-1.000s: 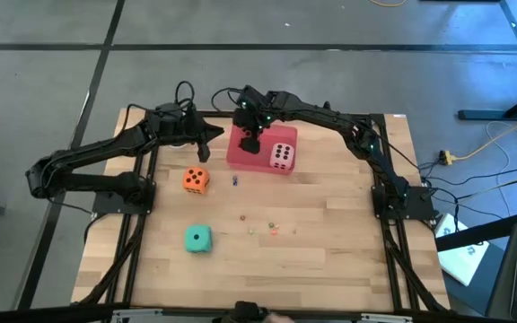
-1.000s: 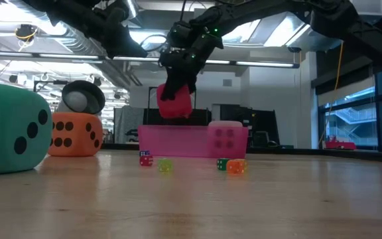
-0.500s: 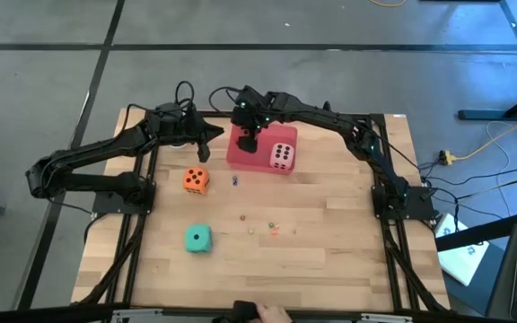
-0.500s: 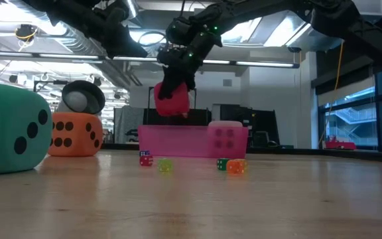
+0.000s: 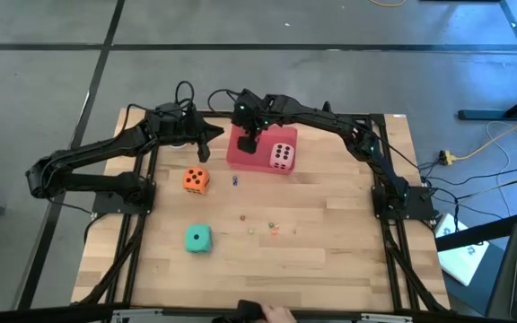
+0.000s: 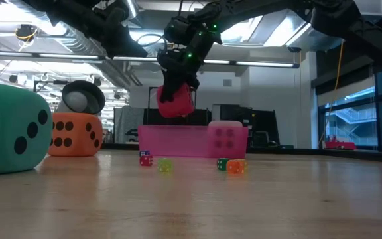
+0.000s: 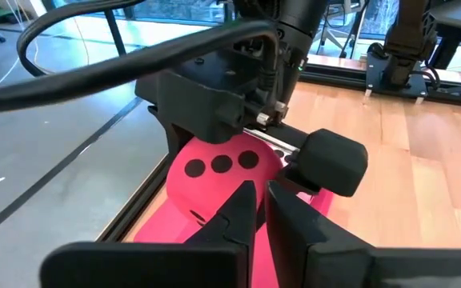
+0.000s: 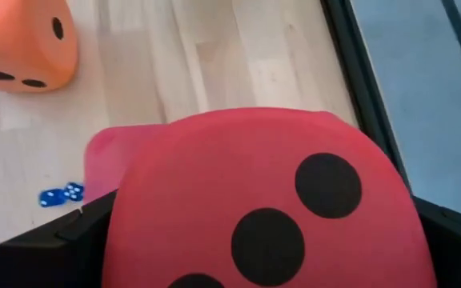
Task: Pick & Place Dice
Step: Put the big red dice into the pink bin
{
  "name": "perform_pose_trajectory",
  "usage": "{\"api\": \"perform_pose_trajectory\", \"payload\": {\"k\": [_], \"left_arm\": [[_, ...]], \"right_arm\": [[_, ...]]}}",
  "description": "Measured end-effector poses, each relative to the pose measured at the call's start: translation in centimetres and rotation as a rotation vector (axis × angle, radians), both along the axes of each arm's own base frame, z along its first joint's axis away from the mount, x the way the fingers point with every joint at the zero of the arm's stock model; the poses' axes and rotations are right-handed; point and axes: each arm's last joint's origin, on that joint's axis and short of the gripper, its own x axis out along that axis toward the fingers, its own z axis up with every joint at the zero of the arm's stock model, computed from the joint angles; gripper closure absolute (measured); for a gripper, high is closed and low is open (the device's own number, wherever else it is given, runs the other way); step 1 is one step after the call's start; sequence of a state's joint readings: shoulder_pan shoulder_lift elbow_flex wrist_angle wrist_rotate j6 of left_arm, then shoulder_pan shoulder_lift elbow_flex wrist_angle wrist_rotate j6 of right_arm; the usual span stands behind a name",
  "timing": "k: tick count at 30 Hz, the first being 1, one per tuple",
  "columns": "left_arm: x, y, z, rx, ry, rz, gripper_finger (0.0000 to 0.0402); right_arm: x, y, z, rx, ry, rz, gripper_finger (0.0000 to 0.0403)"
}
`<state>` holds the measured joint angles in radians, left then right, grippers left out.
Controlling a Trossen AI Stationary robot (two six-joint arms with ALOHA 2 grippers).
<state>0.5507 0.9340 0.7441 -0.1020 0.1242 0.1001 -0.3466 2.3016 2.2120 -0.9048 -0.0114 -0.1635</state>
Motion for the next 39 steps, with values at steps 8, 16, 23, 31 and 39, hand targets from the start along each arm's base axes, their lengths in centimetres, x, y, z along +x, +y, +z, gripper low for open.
{"api": "perform_pose_trajectory", "payload": {"k": [8,16,23,31,39], "left_arm": [[0.0,0.0,0.0,0.0,0.0,0.0,0.0374],[0.0,0.0,0.0,0.0,0.0,0.0,0.0377],[0.0,0.0,0.0,0.0,0.0,0.0,0.0375],[0.0,0.0,0.0,0.0,0.0,0.0,0.0368],[0.0,0.0,0.0,0.0,0.0,0.0,0.0369]], "right_arm": [[0.0,0.0,0.0,0.001,0.003,0.024,0.0012],[0.1,0.1,0.2,0.034,-0.029,0.031,0.0005],[0.0,0.1,0.5,0.056,-0.049,-0.004,0.0004],[-0.2,0.3,1.6,-0.037,-0.043,-0.004,0.0003],[0.0,0.3,1.8,-0.066,-0.059,0.029,0.0003]]}}
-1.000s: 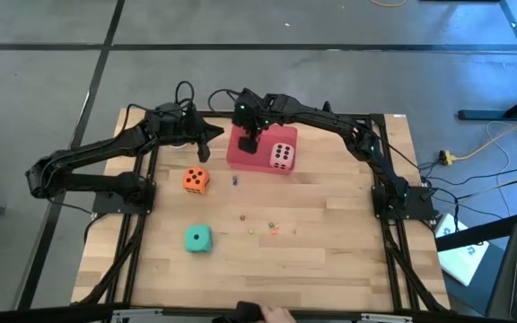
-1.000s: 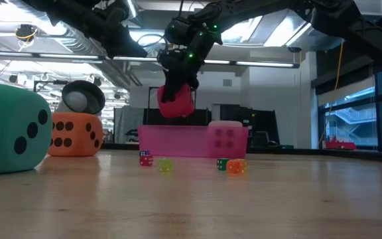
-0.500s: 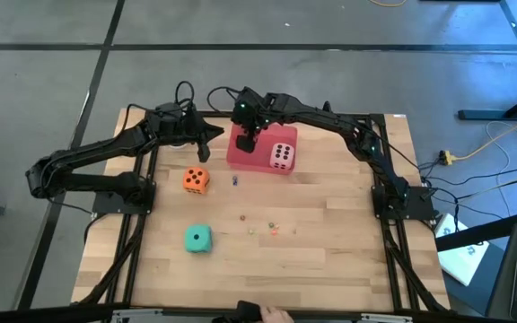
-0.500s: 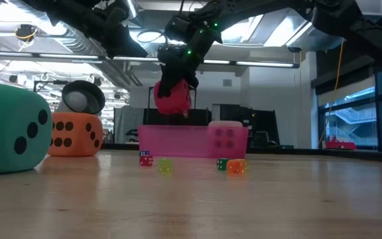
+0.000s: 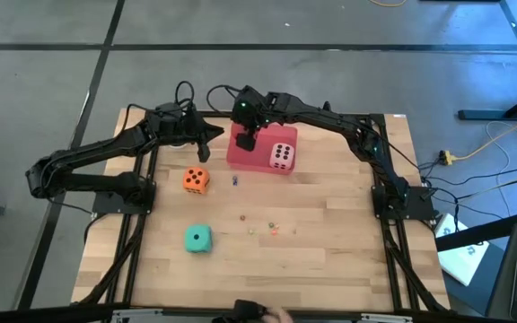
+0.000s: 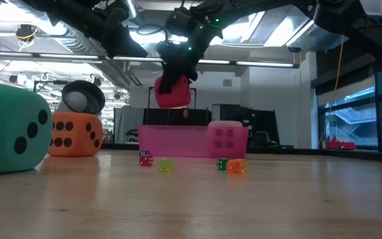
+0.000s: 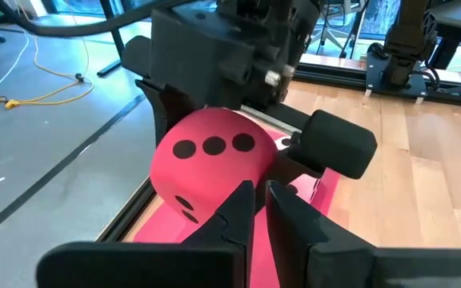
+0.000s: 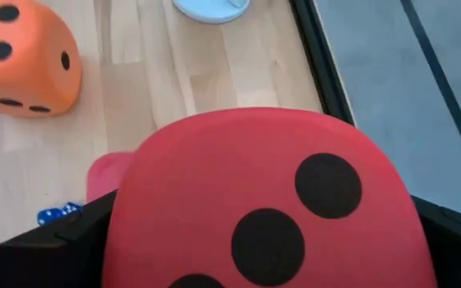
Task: Pick & Place Dice
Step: Put the big red dice into the pink bin
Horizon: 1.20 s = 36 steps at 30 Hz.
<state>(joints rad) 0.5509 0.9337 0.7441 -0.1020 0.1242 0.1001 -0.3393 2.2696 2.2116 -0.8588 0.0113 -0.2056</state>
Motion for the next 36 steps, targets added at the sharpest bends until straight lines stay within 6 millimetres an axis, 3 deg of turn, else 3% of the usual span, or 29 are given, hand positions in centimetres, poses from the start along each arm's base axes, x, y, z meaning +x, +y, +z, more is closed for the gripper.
{"api": "perform_pose_trajectory", "payload": {"k": [10,15,23,36], "left_arm": [[0.0,0.0,0.0,0.0,0.0,0.0,0.0373],[0.0,0.0,0.0,0.0,0.0,0.0,0.0374],[0.0,0.0,0.0,0.0,0.0,0.0,0.0371],[0.0,0.0,0.0,0.021,0.009,-0.007,0.037]], "right_arm": [[-0.19,0.15,-0.17,0.051,0.014,-0.014,0.0003],[-0.06,0.26,-0.1,0.048,0.001,0.07,0.0003],[-0.36,0.03,-0.28,0.014,0.044,0.014,0.003],[-0.35,0.05,-0.28,0.023,0.04,-0.001,0.0031]]}}
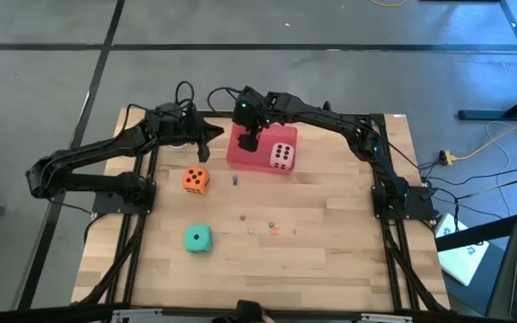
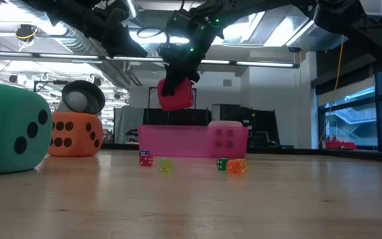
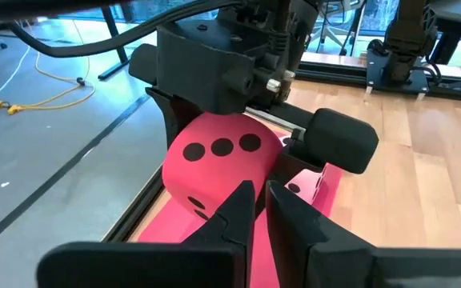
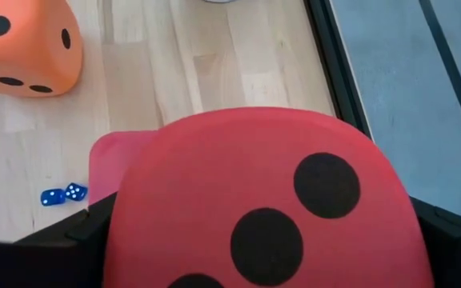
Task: Pick & Place Dice
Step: Put the big red dice into the pink bin
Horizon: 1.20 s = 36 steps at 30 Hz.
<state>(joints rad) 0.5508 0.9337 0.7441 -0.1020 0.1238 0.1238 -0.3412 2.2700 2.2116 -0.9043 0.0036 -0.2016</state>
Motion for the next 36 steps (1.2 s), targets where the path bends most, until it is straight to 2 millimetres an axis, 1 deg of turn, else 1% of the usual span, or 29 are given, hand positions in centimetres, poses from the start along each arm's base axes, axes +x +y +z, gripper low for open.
{"api": "perform_pose_trajectory", "payload": {"k": [3,7,10,13,14,17,19,22,24,27,30,32,36], "left_arm": [[0.0,0.01,0.0,0.001,0.0,0.0,0.0368],[0.0,0.01,0.0,0.003,0.001,-0.001,0.0369],[0.0,0.0,0.0,0.003,0.001,-0.001,0.037],[0.0,0.0,0.0,-0.013,-0.006,0.004,0.037],[0.0,0.0,0.0,-0.031,-0.014,0.009,0.0369],[0.0,0.0,0.0,-0.083,-0.037,0.026,0.0368],[0.0,0.01,-0.01,-0.103,-0.046,0.033,0.037],[0.0,0.0,0.0,-0.103,-0.046,0.033,0.0373],[0.0,0.0,0.0,-0.106,-0.047,0.034,0.0374],[0.0,0.0,-0.01,-0.106,-0.047,0.034,0.0375],[-0.02,-0.01,-0.07,-0.11,-0.041,0.035,0.0373],[-0.02,-0.01,-0.07,-0.11,-0.041,0.034,0.0373],[-0.02,-0.01,-0.07,-0.11,-0.04,0.034,0.0375]], "right_arm": [[0.04,-0.04,0.04,-0.013,-0.003,0.001,0.0016],[0.04,-0.06,0.04,-0.006,-0.005,-0.015,0.0033],[0.06,-0.02,0.04,0.015,-0.014,-0.028,0.003],[0.11,0.14,0.04,0.037,-0.02,-0.014,0.0014],[0.13,0.17,0.05,0.036,-0.021,-0.009,0.0017],[0.28,0.14,0.16,0.014,-0.035,0.014,0.0032],[0.44,0.07,0.29,-0.007,-0.051,0.026,0.003],[0.75,-0.05,0.57,-0.028,-0.09,0.034,0.0013],[0.92,-0.12,0.72,-0.032,-0.116,0.025,0.0019],[0.93,-0.1,0.71,-0.037,-0.113,0.036,0.003],[0.93,-0.1,0.69,-0.077,-0.099,0.087,0.0018],[0.92,-0.1,0.68,-0.081,-0.095,0.09,0.0011],[0.8,-0.07,0.58,-0.083,-0.077,0.101,0.0018]]}}
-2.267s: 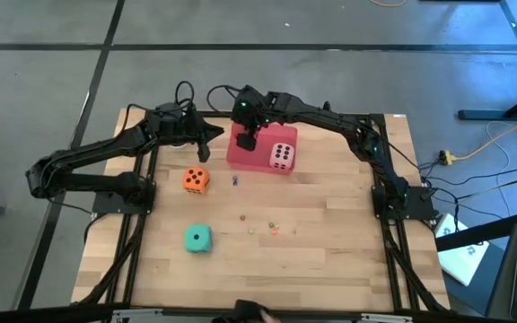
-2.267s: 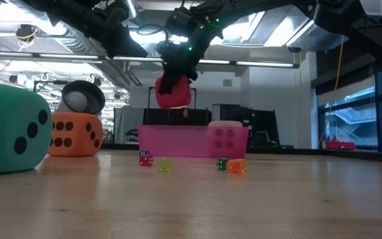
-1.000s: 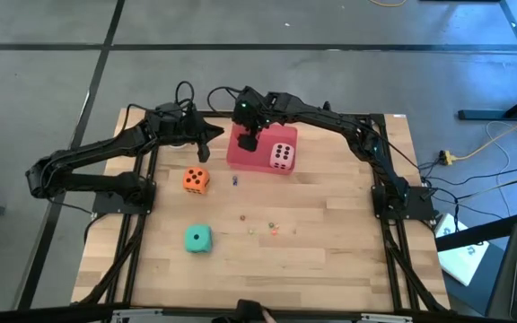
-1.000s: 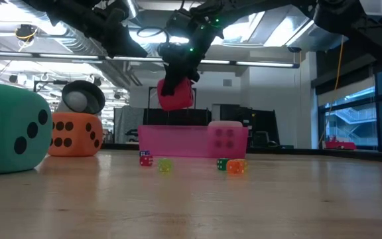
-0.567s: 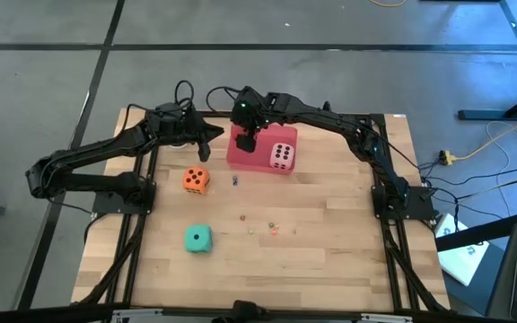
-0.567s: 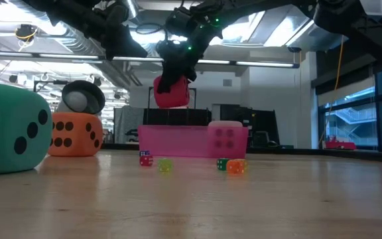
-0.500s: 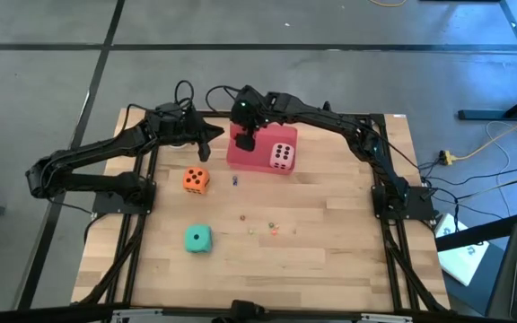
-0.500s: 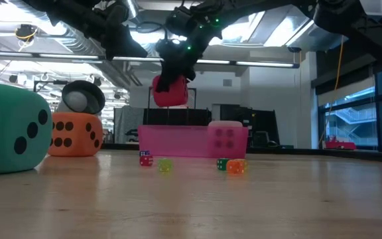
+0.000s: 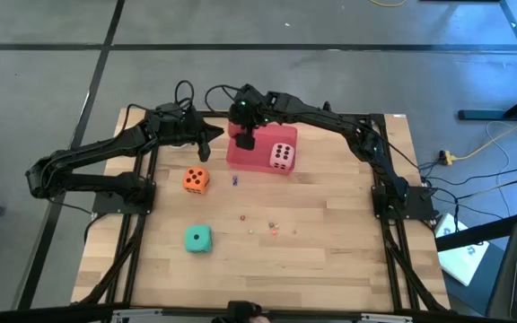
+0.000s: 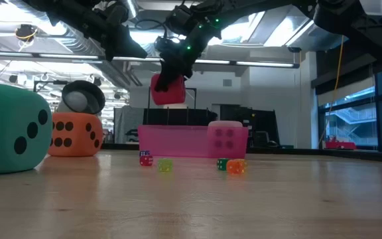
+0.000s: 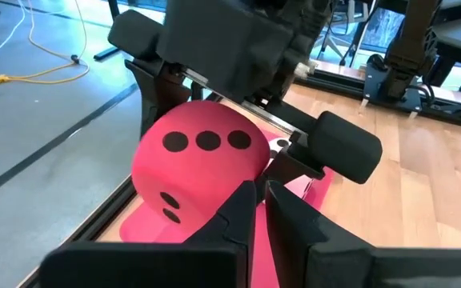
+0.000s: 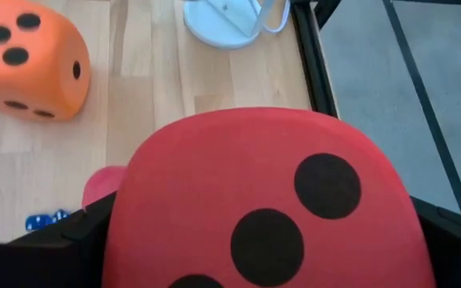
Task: Pick & Place Dice
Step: Put the big red dice into the pink bin
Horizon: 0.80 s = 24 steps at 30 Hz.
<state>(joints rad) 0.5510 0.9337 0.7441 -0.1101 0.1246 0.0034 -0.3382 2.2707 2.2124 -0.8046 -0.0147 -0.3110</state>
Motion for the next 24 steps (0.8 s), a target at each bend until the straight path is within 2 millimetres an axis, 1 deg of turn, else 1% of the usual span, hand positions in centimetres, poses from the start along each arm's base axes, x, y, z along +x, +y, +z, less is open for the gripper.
{"api": "perform_pose_trajectory", "payload": {"k": [3,7,14,18,24], "left_arm": [[0.0,0.0,-0.1,-0.004,0.006,0.0,0.0377],[0.0,0.0,-0.1,-0.004,0.009,0.0,0.0377],[0.1,0.1,-0.1,0.003,0.009,-0.004,0.0373],[0.9,0.3,-0.9,0.004,0.048,-0.068,0.0374],[2.9,1.3,-1.8,-0.009,0.007,-0.139,0.0378]], "right_arm": [[-0.4,0.2,-0.3,0.004,0.055,0.02,0.0008],[-0.9,0.6,-0.8,0.003,0.14,0.063,0.0008],[-1.0,1.4,-1.0,0.026,0.176,0.11,0.0005],[-1.0,1.4,-1.0,0.026,0.177,0.111,0.0004],[-1.0,1.4,-1.0,0.045,0.167,0.087,0.0004]]}}
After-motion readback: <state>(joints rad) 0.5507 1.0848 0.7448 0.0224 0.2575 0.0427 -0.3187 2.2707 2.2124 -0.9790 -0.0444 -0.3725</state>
